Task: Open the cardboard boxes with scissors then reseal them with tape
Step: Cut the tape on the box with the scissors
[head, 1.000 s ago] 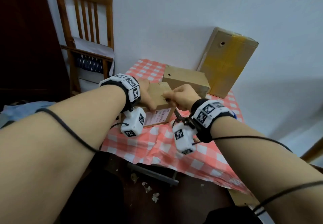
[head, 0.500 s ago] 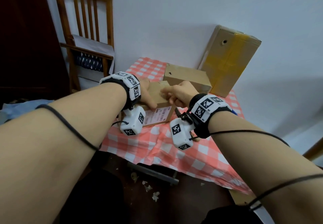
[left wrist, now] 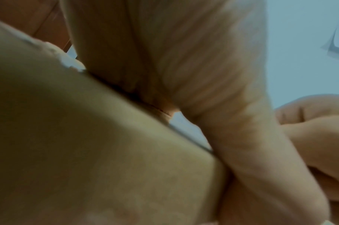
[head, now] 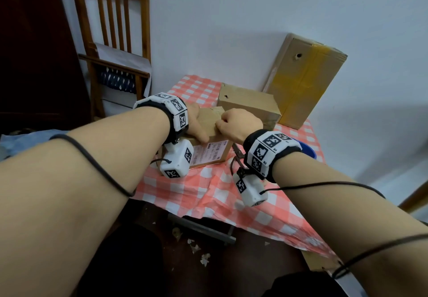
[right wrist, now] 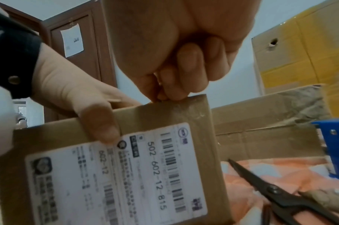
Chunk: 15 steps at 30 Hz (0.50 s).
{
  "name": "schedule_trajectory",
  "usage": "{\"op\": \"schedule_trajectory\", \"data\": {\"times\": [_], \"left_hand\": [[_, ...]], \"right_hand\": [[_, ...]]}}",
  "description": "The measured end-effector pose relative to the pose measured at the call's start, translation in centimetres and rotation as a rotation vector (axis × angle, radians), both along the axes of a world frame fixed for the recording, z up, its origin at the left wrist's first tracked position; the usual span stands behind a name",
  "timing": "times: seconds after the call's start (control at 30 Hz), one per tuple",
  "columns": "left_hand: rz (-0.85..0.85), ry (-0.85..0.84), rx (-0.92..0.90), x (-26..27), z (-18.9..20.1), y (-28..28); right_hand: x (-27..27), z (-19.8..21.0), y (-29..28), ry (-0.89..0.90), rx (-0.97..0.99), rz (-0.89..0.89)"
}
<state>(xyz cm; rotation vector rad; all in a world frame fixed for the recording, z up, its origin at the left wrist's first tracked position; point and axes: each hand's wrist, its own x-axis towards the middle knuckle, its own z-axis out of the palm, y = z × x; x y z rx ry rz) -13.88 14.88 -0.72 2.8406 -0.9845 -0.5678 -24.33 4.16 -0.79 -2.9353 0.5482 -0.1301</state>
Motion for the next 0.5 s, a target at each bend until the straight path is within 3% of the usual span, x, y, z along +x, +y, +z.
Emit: {"op": "schedule_trajectory", "data": {"times": [0.27,0.4,0.5], "left_hand": [[-0.027,-0.015,-0.01,-0.4,0.2,0.3],[-0.032,-0.031,-0.004,-0.1,0.0,0.2],[-0.03,-0.023,0.0,0.0,0.0,0.2]], "right_hand": [[0.2,0.8,-1.1,0.123,0.154,-0.119],[0.2,0.3,-2.0,-0.075,0.597,-0.291],[0.4,0.2,-2.1,-0.199,0.608,-0.302]]}}
